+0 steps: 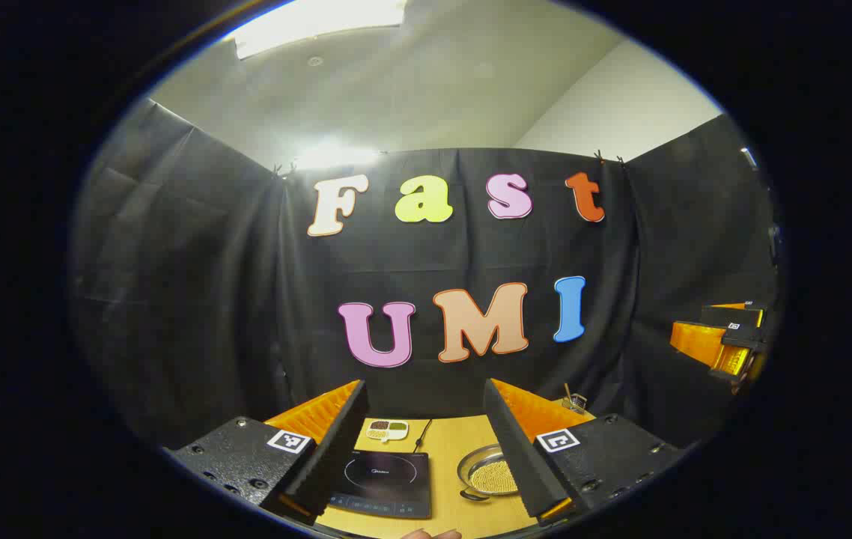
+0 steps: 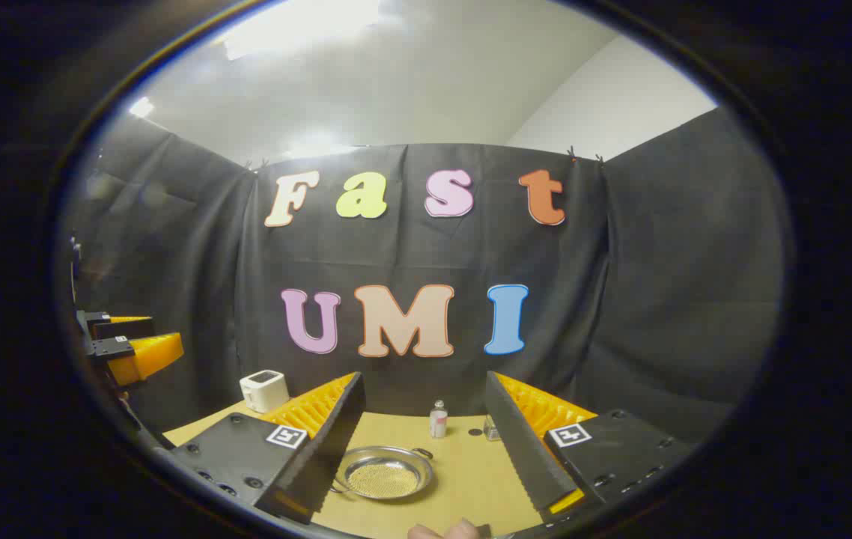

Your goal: First push the handle of the pot to place it horizontally, then grasp the pot with both hands and set it on the induction cooktop.

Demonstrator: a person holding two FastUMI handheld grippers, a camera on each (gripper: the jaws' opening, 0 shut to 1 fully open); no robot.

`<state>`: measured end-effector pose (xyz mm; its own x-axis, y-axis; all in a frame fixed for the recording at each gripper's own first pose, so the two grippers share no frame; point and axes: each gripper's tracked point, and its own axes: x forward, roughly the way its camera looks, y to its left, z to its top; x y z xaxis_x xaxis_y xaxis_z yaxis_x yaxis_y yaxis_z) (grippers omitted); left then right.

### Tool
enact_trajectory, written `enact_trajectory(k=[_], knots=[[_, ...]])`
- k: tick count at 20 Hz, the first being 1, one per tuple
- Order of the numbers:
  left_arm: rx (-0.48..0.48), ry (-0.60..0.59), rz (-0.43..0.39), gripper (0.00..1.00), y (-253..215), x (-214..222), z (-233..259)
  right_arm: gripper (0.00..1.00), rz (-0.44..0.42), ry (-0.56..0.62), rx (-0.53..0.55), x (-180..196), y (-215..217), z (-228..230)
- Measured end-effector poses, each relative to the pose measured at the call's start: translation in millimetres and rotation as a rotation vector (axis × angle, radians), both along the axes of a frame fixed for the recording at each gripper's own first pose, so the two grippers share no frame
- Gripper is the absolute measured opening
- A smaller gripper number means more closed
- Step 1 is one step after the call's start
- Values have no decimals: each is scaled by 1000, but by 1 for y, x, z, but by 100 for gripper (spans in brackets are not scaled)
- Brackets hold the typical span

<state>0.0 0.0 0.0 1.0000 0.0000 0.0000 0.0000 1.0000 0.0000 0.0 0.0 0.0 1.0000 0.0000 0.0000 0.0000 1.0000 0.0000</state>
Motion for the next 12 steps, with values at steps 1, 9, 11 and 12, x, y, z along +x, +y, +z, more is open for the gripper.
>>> enact_trajectory(k=[1, 9, 11, 12], knots=[[-1, 0, 1, 91, 1, 1, 0, 99, 0, 1, -3, 2, 0, 0], [5, 4, -1, 94, 5, 5, -3, 99, -4, 2, -13, 8, 3, -1], [2, 4, -1, 94, 6, 5, -4, 99, -6, 2, -9, 8, 2, 0], [1, 5, -1, 94, 7, 6, -4, 100, -7, 3, -8, 10, 2, 0]])
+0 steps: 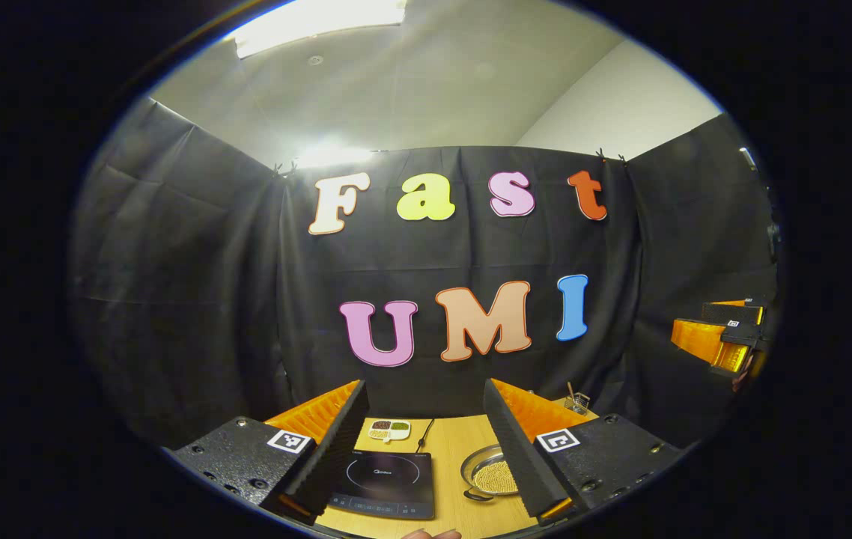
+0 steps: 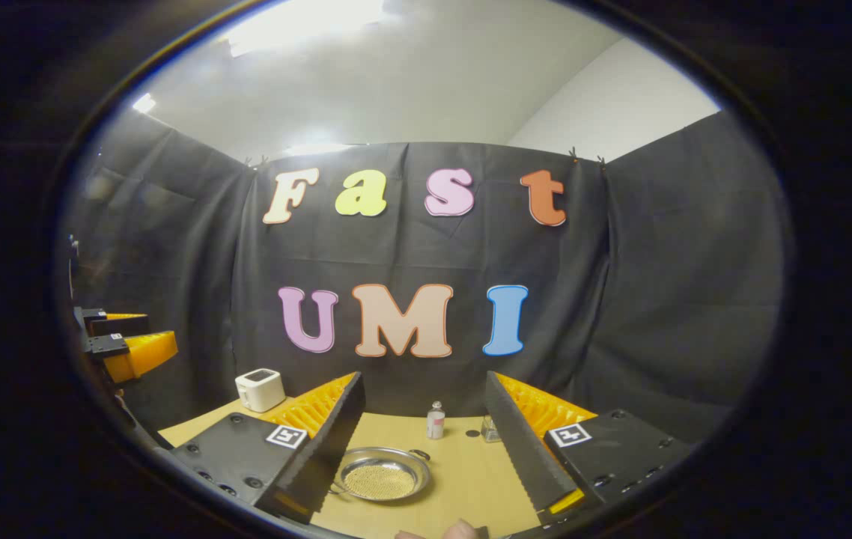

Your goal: First push the handle of the pot to place it horizontally, then grasp the pot with both hands and set it on the induction cooktop.

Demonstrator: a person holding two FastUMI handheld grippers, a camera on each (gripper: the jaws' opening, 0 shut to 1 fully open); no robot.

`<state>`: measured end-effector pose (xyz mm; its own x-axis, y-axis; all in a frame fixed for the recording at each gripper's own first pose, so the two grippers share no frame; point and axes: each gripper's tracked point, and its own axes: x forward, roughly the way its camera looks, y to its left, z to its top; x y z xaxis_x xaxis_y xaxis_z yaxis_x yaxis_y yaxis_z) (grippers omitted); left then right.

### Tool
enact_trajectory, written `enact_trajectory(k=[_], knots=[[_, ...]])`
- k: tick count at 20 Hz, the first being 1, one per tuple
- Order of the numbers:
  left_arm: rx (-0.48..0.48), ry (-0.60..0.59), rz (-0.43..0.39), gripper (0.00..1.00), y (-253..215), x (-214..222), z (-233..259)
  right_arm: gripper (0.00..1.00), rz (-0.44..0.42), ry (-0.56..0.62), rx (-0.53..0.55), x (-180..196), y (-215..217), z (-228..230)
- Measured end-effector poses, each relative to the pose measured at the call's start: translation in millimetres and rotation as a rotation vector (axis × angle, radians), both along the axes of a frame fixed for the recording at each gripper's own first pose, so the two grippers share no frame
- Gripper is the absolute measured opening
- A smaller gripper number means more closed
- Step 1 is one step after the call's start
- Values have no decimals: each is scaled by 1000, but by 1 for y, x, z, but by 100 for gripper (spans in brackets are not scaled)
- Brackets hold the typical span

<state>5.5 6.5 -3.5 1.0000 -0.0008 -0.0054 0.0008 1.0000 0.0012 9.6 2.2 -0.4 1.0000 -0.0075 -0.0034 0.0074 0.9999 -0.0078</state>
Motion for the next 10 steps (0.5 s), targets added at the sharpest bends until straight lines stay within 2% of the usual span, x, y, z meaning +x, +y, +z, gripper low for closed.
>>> enact_trajectory(k=[10], knots=[[7, -9, -31, 91, 11, -1, -4, 100, -60, -23, 6, -4, 3, 5]])
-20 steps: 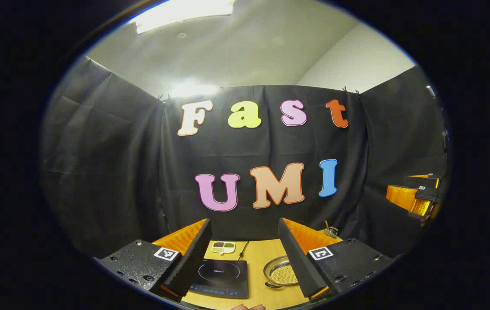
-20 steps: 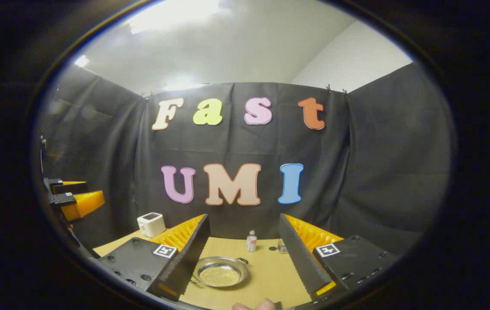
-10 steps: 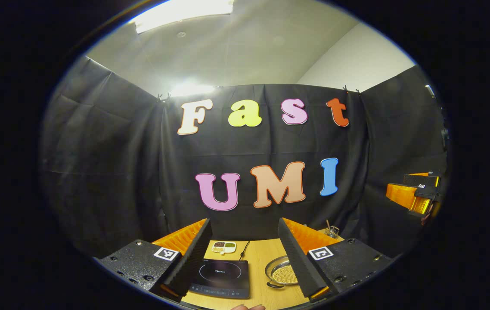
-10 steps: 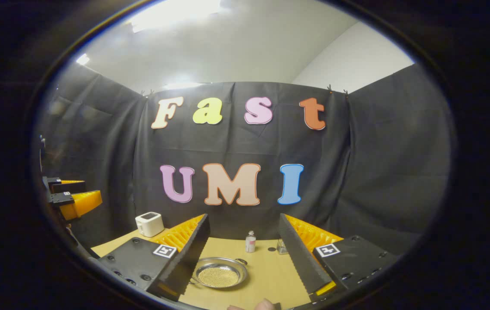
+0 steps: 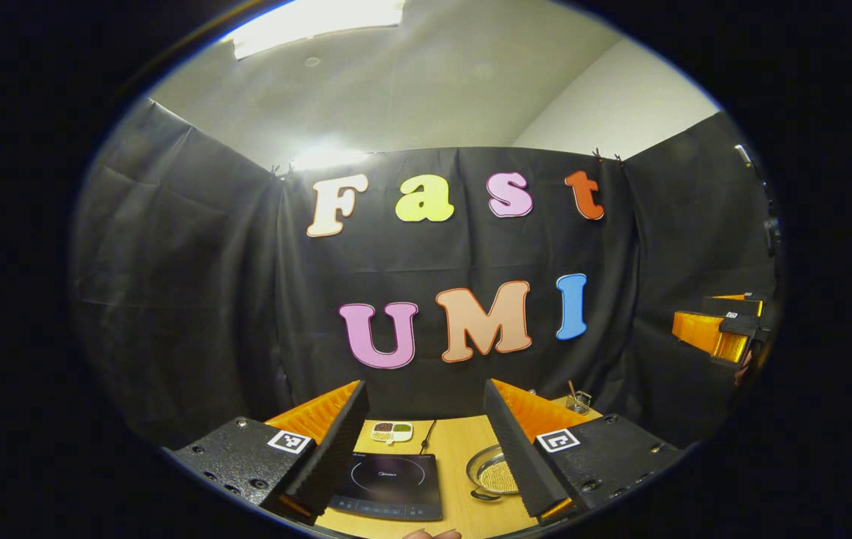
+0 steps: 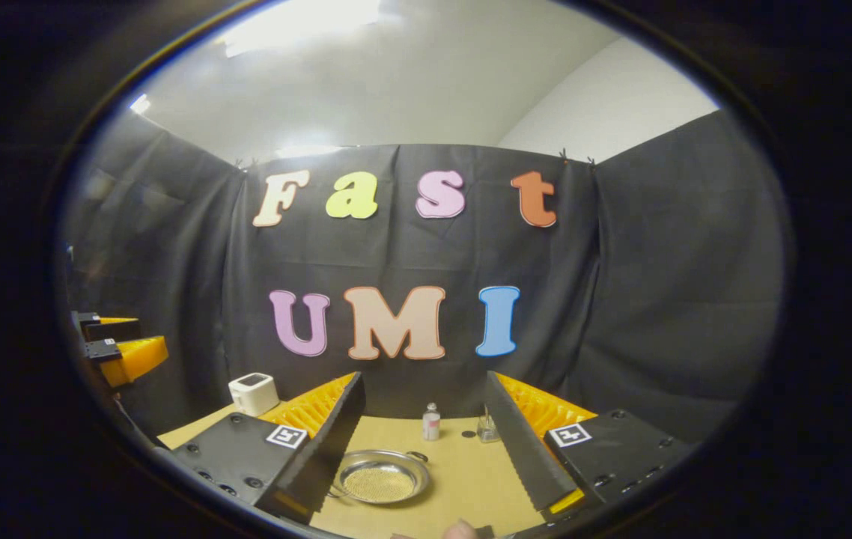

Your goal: First push the handle of the pot to place it horizontally, then grasp the pot with both hands and set it on the induction cooktop.

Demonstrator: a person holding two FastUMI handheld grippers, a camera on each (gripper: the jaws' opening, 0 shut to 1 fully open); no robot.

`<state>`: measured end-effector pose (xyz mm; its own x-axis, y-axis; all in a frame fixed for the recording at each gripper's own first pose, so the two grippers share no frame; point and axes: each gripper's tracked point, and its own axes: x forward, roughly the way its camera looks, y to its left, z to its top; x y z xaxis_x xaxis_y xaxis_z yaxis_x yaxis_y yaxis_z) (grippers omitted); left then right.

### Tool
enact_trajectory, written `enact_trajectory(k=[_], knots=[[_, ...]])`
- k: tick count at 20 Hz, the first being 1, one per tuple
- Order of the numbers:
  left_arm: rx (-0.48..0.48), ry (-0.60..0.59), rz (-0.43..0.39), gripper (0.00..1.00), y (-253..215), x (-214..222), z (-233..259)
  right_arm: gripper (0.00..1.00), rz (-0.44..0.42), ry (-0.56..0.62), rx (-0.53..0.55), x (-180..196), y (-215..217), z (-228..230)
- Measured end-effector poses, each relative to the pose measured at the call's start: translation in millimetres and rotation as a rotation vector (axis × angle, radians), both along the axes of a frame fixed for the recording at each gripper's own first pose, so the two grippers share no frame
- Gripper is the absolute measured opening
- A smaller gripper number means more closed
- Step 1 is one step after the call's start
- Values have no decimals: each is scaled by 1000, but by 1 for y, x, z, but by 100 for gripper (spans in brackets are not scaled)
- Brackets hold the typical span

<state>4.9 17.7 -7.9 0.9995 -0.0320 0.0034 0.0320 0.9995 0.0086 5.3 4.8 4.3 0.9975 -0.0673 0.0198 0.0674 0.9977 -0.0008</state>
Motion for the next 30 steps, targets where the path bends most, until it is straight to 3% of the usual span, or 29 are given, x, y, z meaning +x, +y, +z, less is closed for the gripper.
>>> enact_trajectory(k=[6, 8, 13, 15, 17, 18, 20, 21, 22, 24, 30], knots=[[-30, 28, -16, 91, 12, 6, -18, 99, -24, 18, -39, 0, 9, -9], [-38, 34, -12, 94, 13, 15, -23, 92, -42, 28, -72, 8, 5, -14], [-22, 50, 16, 94, 10, 40, -32, 36, -56, 41, -71, 42, -5, -29], [-26, 51, 42, 94, 10, 50, -29, 10, -22, 52, -23, 57, -4, -36], [-32, 29, 37, 91, 0, 63, -22, 11, -12, 53, -1, 70, -15, -38], [-25, 23, 41, 94, -2, 70, -23, 4, -7, 72, -3, 82, -20, -46], [-28, 25, 52, 91, -7, 82, -27, 3, 46, 113, -20, 90, -18, -65], [-38, 26, 55, 94, -12, 87, -28, 3, 58, 117, -35, 95, -21, -70], [-44, 37, 65, 91, -14, 90, -32, 2, 67, 125, -36, 101, -24, -75], [-42, 42, 87, 95, -14, 94, -37, 2, 101, 161, -8, 112, -23, -96], [-2, 61, 106, 92, -9, 108, -61, 3, 132, 285, 22, 134, -16, -153]])
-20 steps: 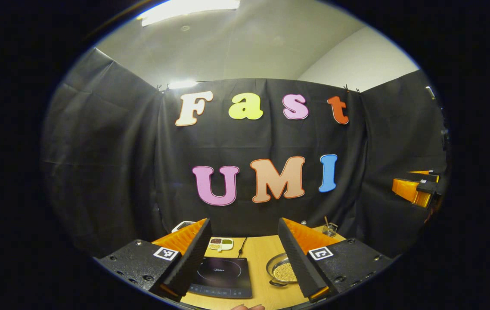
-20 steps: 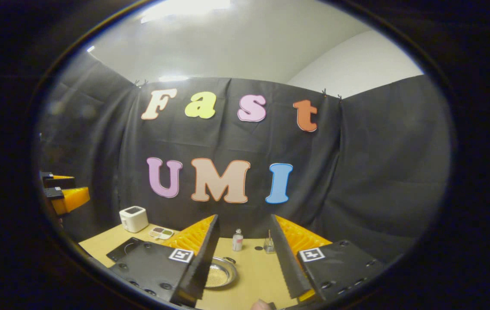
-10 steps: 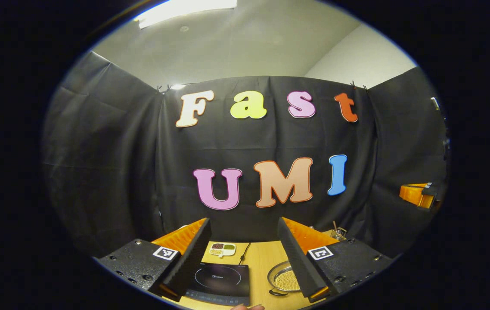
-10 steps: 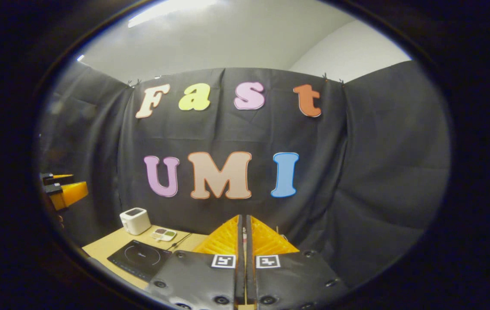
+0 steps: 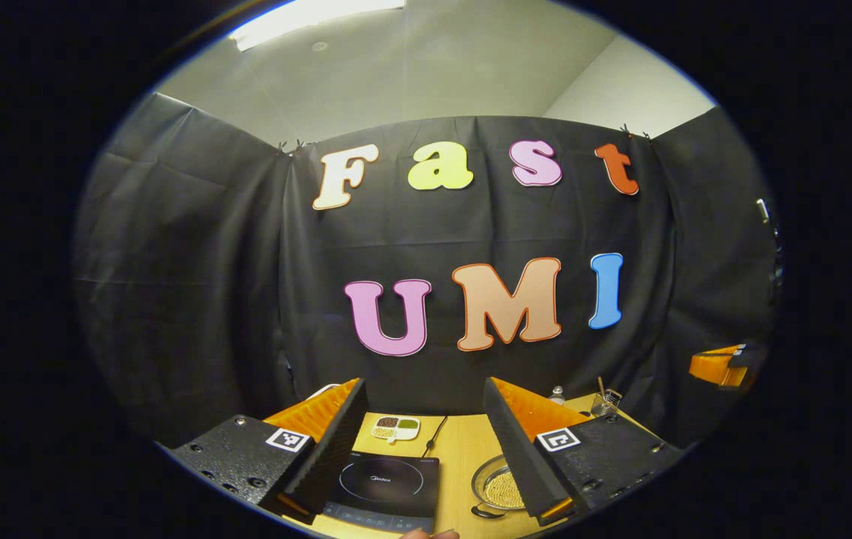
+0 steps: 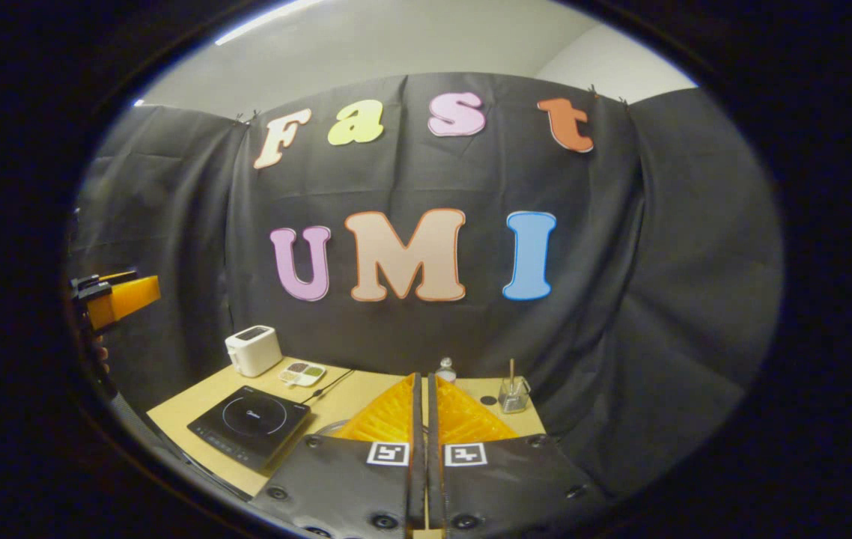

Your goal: First push the handle of the pot to place it horizontally, then grasp the pot with both hands and set it on the induction cooktop.

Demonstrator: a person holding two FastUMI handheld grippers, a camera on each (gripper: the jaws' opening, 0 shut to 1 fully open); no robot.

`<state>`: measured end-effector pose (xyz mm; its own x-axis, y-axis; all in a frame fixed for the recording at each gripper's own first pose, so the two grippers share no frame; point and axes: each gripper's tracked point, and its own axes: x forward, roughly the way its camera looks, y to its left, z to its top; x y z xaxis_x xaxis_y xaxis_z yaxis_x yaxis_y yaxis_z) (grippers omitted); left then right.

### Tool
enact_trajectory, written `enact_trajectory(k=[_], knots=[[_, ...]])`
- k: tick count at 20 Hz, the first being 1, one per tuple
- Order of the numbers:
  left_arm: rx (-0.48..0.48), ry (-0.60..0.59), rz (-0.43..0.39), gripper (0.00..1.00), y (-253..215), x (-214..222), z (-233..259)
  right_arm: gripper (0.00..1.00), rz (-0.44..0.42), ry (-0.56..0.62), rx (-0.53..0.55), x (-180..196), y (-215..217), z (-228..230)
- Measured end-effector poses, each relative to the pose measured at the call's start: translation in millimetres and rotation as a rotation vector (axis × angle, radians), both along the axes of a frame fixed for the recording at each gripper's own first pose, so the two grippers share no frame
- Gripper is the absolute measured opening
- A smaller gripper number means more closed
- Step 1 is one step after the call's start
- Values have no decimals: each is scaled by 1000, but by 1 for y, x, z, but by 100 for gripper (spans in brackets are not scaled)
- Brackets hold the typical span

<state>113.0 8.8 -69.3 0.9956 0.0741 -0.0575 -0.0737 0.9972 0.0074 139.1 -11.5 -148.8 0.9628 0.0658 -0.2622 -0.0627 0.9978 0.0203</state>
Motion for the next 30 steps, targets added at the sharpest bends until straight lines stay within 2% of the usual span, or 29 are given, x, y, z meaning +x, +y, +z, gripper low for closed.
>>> enact_trajectory(k=[3, 7, 8, 12, 19, 26, 28, 30], knots=[[1, 8, -23, 96, 9, 16, -20, 2, -11, 79, 7, 5, 11, -34], [14, 56, -72, 96, 26, 37, -55, 3, -32, 182, 8, 4, 35, -78], [19, 57, -90, 97, 29, 43, -60, 1, -35, 215, 10, 3, 43, -90], [31, 57, -152, 97, 46, 66, -83, 3, -53, 366, 51, -10, 80, -148], [-31, 86, -219, 98, 74, 87, -122, 3, -90, 557, 44, -30, 128, -231], [-79, 128, -202, 98, 107, 87, -153, 3, -88, 739, 58, -51, 163, -297], [-67, 148, -194, 96, 115, 88, -163, 3, -94, 791, 90, -58, 169, -317], [-66, 138, -174, 98, 126, 87, -160, 1, -92, 839, 72, -63, 173, -337]])
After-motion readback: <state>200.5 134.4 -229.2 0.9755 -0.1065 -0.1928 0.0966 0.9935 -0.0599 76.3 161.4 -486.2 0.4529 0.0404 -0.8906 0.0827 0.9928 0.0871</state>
